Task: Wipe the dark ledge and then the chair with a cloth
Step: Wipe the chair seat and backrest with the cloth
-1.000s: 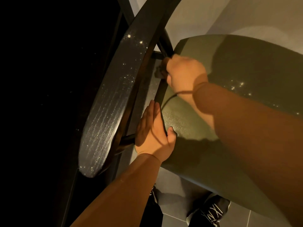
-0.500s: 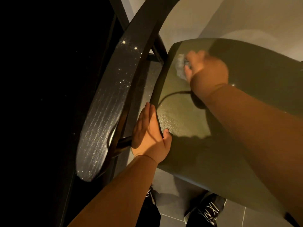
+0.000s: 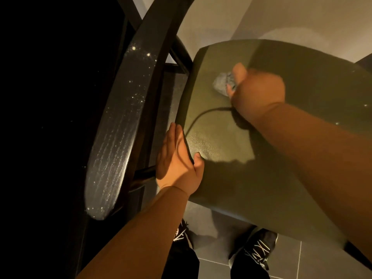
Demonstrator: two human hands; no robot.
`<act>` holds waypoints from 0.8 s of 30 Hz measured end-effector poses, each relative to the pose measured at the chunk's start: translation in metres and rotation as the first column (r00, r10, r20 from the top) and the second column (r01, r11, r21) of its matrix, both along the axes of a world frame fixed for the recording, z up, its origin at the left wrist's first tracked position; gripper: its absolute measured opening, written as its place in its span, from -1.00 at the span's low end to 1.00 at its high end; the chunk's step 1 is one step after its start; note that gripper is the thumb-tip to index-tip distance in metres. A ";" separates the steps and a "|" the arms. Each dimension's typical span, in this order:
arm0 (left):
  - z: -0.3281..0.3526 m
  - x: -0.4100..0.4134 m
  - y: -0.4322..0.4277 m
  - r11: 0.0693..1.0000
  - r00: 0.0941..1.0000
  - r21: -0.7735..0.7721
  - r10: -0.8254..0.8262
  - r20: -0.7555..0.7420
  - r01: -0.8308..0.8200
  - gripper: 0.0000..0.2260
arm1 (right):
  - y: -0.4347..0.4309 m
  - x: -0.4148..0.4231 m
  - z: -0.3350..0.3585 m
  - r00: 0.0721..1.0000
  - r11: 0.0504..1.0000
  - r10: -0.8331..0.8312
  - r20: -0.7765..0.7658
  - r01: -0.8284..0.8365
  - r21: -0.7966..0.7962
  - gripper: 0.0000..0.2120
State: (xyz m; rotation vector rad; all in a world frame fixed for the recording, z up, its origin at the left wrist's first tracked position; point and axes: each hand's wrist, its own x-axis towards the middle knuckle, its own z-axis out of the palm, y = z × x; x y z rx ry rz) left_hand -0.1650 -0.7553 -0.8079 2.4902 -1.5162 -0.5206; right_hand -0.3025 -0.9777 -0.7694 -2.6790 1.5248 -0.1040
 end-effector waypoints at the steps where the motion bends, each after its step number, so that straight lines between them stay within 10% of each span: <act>1: 0.000 0.000 0.001 1.000 1.000 0.001 -0.003 0.005 0.003 -0.26 | 0.005 0.000 0.001 0.999 0.999 -0.027 0.019 0.027 0.025 -0.75; 5: 0.002 0.000 0.000 1.000 1.000 0.010 0.000 0.021 0.000 -0.25 | 0.087 0.007 -0.003 0.983 0.958 0.062 0.171 -0.106 0.266 -0.64; 9: 0.002 -0.001 -0.002 1.000 1.000 0.004 0.000 0.024 0.000 -0.25 | 0.093 -0.010 -0.003 0.958 0.954 0.230 0.174 -0.257 0.152 -0.80; 13: 0.004 -0.002 -0.002 1.000 1.000 -0.005 0.005 0.017 -0.005 -0.24 | 0.038 -0.024 -0.010 0.991 0.994 0.091 0.100 -0.084 -0.076 -0.79; 17: 0.004 -0.001 -0.001 1.000 1.000 -0.018 0.013 0.023 -0.012 -0.24 | 0.050 -0.017 -0.008 0.986 0.993 -0.109 0.124 0.101 0.067 -0.76; 24: 0.007 -0.001 -0.001 1.000 1.000 -0.026 0.000 0.001 0.000 -0.22 | 0.150 -0.028 -0.015 0.973 0.972 0.197 0.120 -0.210 0.107 -0.71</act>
